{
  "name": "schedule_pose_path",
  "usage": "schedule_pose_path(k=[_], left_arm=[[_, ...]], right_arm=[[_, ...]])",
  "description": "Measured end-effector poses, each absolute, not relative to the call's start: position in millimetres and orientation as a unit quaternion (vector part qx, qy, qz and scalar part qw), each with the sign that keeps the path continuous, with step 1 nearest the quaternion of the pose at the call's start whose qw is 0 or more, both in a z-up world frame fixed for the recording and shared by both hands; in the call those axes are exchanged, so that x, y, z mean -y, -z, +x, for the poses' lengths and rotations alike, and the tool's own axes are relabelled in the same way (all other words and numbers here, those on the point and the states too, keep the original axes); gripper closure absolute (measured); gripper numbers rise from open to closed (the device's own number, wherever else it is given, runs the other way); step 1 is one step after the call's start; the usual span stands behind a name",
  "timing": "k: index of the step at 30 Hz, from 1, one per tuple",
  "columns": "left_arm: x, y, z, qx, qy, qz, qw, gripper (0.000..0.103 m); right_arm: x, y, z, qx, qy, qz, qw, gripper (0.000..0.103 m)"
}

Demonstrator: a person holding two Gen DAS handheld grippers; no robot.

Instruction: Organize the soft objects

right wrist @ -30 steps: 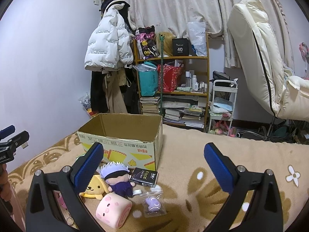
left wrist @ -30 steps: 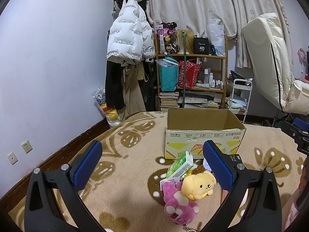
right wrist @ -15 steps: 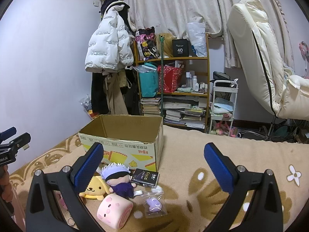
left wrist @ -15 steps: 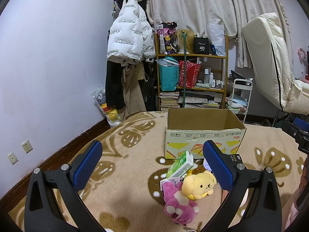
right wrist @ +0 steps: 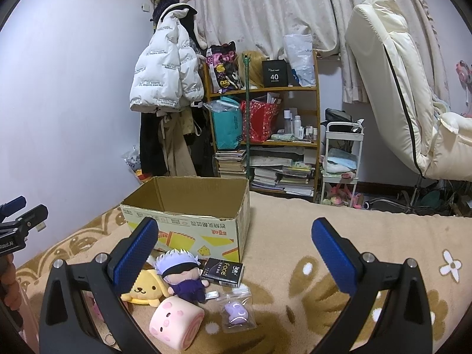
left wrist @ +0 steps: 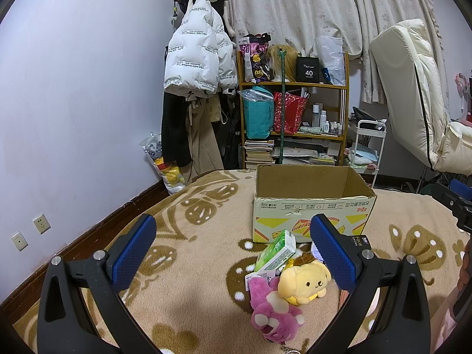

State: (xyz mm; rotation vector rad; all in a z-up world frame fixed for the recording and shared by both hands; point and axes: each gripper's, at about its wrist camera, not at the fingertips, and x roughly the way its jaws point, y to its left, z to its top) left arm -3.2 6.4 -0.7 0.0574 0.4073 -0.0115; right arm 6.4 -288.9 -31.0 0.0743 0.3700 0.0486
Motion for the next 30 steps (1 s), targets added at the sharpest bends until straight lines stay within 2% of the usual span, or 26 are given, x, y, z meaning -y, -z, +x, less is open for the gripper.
schedule_pose_path(k=[30], left_arm=[[-7.1,1.4,-3.8,-0.203,0.005,0.029,0.979,0.001]], right_arm=[[289.2,28.7,5.2,-0.18,-0.025,0.04,0.982,0.0]])
